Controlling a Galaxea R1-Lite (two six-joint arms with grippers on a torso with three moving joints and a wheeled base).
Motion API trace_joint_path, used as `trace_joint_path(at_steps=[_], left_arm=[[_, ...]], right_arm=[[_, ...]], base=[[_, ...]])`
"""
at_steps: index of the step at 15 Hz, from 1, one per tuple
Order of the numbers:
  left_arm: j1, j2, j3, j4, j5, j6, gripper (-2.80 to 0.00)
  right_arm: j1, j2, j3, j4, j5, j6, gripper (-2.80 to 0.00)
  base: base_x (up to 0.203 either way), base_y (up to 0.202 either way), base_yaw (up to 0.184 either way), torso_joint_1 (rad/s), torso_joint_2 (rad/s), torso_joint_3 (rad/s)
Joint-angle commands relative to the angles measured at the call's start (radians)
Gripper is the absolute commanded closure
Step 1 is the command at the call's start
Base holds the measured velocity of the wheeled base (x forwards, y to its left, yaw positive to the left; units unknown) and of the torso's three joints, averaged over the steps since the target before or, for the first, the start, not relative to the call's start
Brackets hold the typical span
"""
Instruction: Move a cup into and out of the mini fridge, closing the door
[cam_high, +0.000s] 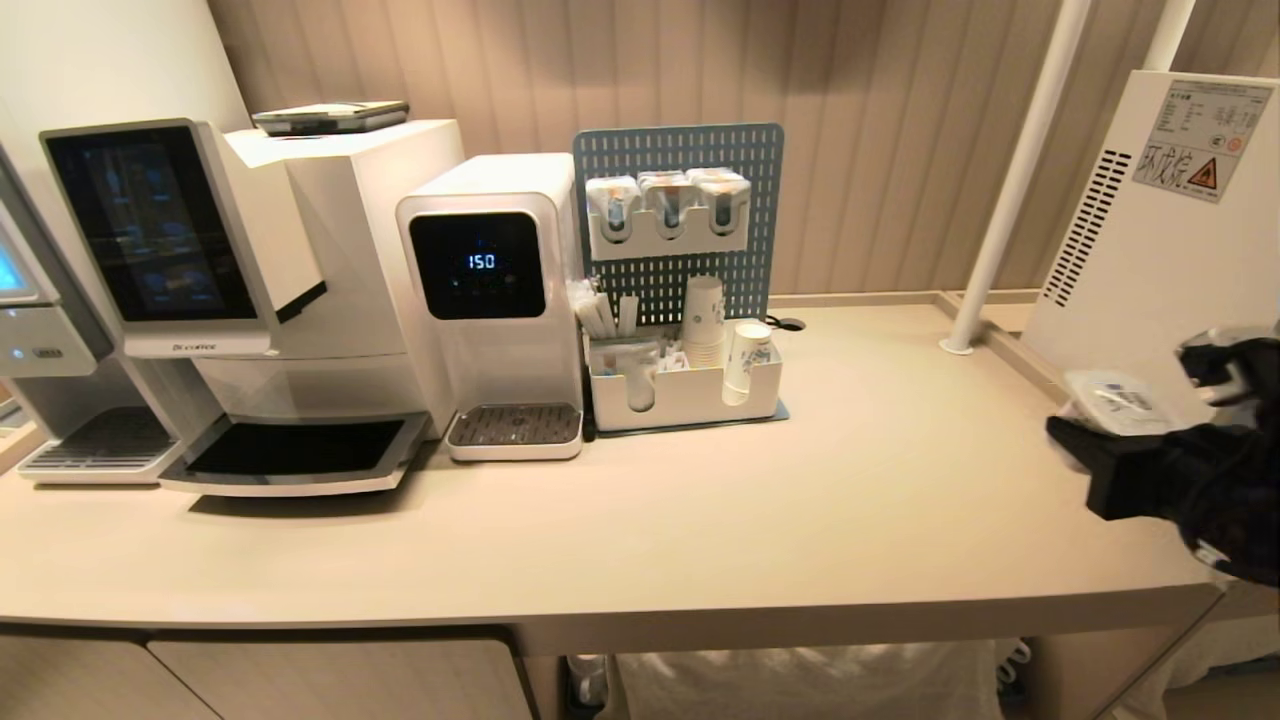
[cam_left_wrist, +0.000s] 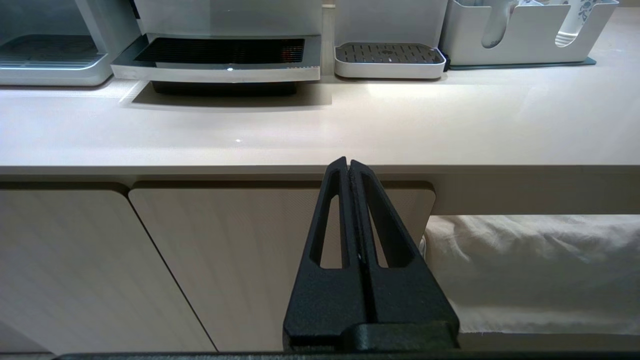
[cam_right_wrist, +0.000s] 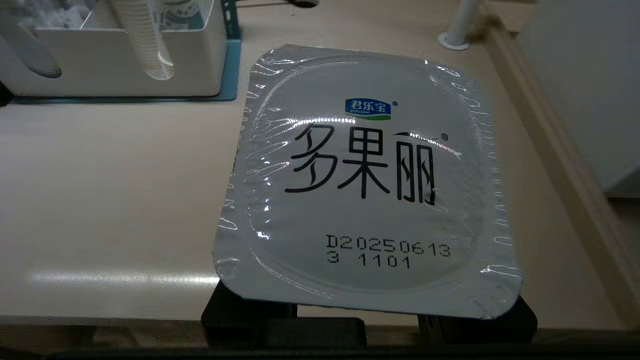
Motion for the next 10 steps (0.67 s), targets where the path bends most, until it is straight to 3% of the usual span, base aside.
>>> trace_joint_path(at_steps=[1,4,6,8,10], left_arm=[[0.0,0.002,0.002,0.001,0.0,-0.001,0.0],[0.0,0.002,0.002,0.0,0.0,-0.001,0.0],[0.0,0.002,0.002,0.0,0.0,-0.001,0.0],[0.0,0.002,0.002,0.0,0.0,-0.001,0.0],[0.0,0.002,0.002,0.0,0.0,-0.001,0.0]], right_arm=[[0.027,-0.356,0.03,0.131,-0.167,0.0,0.0],[0.064,-0.687,-0.001,0.395,-0.433,-0.006,0.0],[0.057,-0.868,-0.024,0.553,-0.564,-0.014,0.0],[-0.048,-1.019,-0.022,0.646,-0.592,-0.034,0.0],[-0.095,-1.175,0.01,0.709,-0.493,-0.049,0.0]], base=[[0.0,0.0,0.0,0.0,0.0,0.0],[0.0,0.0,0.0,0.0,0.0,0.0],[0.0,0.0,0.0,0.0,0.0,0.0],[0.0,0.0,0.0,0.0,0.0,0.0],[0.0,0.0,0.0,0.0,0.0,0.0]])
